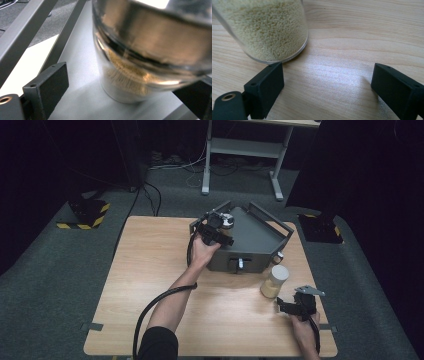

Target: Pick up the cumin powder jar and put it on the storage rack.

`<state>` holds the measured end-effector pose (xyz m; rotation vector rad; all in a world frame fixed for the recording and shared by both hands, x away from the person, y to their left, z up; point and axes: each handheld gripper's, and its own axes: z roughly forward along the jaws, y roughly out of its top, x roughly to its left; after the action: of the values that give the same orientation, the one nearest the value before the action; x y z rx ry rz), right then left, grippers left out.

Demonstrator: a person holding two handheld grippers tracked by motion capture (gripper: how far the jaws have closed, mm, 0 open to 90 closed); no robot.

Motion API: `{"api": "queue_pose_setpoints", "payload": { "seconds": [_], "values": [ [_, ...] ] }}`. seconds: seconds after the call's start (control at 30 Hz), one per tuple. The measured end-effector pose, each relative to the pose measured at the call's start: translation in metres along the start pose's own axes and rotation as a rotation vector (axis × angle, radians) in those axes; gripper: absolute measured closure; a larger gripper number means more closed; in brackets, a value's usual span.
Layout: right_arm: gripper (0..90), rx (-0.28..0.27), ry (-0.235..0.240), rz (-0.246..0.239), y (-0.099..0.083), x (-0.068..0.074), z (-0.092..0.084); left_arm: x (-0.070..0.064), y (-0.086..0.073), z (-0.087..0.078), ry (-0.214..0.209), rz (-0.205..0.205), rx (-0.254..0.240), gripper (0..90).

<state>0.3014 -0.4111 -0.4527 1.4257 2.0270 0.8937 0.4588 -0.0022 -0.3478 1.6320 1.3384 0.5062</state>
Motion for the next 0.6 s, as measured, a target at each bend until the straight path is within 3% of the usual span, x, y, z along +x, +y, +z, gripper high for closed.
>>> {"api": "queue_pose_setpoints", "payload": {
  "seconds": [0.03,0.07,0.6],
  "values": [
    [10.5,0.000,0.000,0.000,0.000,0.000,0.000,0.003,0.009,-0.005,0.015,0.078,0.062,4.5],
    [10.5,0.000,0.000,0.000,0.000,0.000,0.000,0.000,-0.002,-0.001,-0.001,-0.005,-0.008,4.4],
    [10.5,-0.002,-0.002,0.000,0.000,0.000,0.000,0.008,-0.006,-0.021,-0.003,0.002,-0.015,4.4]
  ]
}}
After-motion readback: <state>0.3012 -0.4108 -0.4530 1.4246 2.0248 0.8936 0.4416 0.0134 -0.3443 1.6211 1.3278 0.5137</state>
